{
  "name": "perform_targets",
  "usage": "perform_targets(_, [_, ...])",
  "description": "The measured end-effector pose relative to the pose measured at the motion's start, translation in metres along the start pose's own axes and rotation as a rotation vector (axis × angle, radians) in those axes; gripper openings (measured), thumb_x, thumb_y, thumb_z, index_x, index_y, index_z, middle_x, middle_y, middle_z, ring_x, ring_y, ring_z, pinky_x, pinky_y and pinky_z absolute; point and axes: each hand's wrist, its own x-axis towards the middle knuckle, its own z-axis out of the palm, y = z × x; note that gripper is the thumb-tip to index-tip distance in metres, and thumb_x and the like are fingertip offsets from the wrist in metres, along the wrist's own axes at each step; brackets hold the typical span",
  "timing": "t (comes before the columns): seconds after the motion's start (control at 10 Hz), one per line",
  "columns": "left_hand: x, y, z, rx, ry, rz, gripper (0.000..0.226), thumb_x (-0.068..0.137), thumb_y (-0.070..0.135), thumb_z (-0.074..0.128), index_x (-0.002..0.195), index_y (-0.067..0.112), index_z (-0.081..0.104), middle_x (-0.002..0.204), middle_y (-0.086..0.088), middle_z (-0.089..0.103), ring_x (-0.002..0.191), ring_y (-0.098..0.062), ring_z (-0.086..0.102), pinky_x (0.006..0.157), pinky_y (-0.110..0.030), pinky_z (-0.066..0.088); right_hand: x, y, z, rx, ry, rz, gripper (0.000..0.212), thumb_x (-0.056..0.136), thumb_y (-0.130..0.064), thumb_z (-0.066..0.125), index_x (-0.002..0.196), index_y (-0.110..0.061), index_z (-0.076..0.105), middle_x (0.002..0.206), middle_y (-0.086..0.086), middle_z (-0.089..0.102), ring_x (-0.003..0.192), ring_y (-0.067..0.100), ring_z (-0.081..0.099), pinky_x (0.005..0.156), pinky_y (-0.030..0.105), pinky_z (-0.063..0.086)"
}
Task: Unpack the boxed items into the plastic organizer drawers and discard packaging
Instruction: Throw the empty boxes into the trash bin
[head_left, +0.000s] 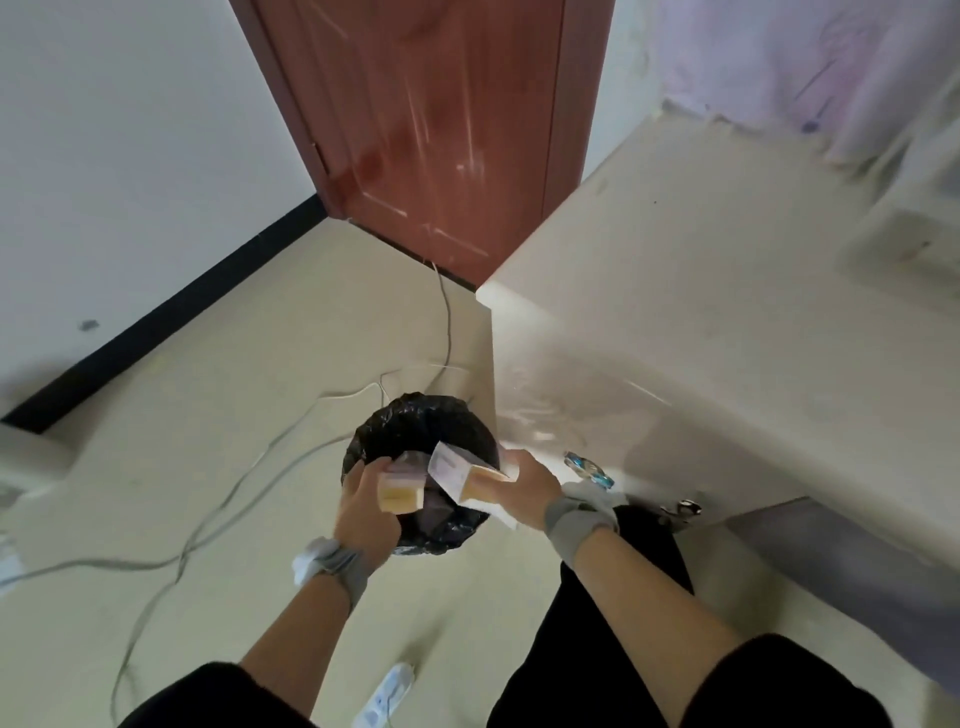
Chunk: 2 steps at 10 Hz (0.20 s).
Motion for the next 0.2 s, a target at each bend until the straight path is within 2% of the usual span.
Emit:
perform_targets(0.1, [0.0034, -0.0004, 0.0012, 0.013, -0.058, -0.038, 0.07, 0.081, -0.007, 0.045, 0.143, 0.023, 0.038, 0.157, -0.012, 0.017, 0.143, -0.035, 0.021, 0.113, -0.047, 0.033, 0.0095, 0.0049, 0.0013, 0.006, 0.059, -0.036, 0.071, 0.083, -0.048, 0.062, 0.143, -0.019, 0.037, 0.143, 0.009, 0.044, 0.128, 0.03, 0.045, 0.089, 0.03, 0.037])
perform_targets(0.2, [0.0097, 0.0094, -0.0008, 0.042, 0.049, -0.039, 0.042, 0.092, 0.007, 0.047, 0.133, 0.014, 0.05, 0.142, -0.014, 0.039, 0.128, -0.035, 0.04, 0.103, -0.044, 0.041, 0.0122, 0.0012, -0.007, -0.007, 0.156, -0.057, 0.06, 0.085, -0.038, 0.061, 0.138, -0.017, 0.043, 0.138, 0.012, 0.047, 0.123, 0.031, 0.048, 0.091, 0.032, 0.039])
